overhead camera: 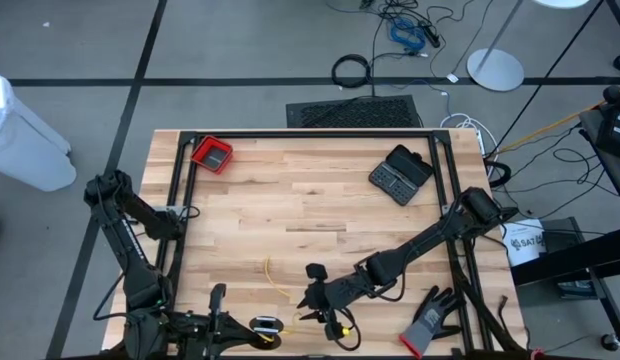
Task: Coil cords
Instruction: Coil the yellow cable wire onto the spool
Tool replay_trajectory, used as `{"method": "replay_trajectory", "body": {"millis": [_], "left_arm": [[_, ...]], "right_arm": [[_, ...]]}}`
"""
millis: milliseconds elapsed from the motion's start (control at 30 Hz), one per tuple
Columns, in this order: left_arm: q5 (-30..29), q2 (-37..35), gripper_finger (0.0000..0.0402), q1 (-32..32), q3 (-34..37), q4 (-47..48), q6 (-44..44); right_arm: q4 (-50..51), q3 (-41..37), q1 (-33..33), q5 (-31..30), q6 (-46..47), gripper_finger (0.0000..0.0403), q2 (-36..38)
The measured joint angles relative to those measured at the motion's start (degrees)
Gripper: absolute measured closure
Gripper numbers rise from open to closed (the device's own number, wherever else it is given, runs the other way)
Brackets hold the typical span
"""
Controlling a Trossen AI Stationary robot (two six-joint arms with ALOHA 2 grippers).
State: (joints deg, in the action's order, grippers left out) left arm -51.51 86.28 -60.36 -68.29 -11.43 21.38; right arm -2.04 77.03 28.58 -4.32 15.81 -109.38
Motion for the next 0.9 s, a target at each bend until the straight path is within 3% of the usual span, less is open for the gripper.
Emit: {"method": "replay_trajectory", "body": {"millis": [267,533,900], "left_arm": [[0.0,0.0,0.0400,0.0,0.0,0.0,0.0],[0.0,0.0,0.0400,0.0,0.0,0.0,0.1],[0.0,0.0,0.0400,0.0,0.0,0.0,0.2]], "right_arm": [[0.0,0.0,0.0,0.2,-0.1,0.0288,0.0],[-1.8,0.0,-0.6,0.0,0.8,0.0330,-0.2],[-4.6,0.1,-2.1,4.6,1.1,0.0345,-3.1]]}}
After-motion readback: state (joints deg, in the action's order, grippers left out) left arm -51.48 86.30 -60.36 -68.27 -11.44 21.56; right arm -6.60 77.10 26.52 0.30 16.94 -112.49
